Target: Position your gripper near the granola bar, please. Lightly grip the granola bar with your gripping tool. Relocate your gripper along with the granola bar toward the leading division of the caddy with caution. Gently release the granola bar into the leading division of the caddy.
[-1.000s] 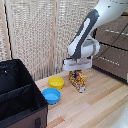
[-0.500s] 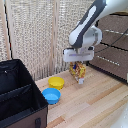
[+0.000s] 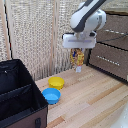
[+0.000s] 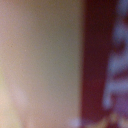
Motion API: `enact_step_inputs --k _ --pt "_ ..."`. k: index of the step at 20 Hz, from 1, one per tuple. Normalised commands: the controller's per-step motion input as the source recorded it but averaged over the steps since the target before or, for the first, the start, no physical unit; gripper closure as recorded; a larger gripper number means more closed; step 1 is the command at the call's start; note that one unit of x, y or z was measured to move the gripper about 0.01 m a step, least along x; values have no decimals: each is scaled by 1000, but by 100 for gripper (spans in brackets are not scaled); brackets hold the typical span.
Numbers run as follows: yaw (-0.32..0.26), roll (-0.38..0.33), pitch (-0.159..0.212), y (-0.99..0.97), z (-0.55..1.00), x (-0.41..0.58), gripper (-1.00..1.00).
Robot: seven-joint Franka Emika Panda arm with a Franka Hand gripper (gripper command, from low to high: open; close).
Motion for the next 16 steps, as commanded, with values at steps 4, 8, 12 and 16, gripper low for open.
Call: enact_step_inputs --k 4,8,12,16 --pt "-57 11 39 678 608 42 100" --pt "-17 0 49 829 491 0 100" --pt "-56 0 21 827 491 54 100" --pt "-184 0 -30 586 521 0 100"
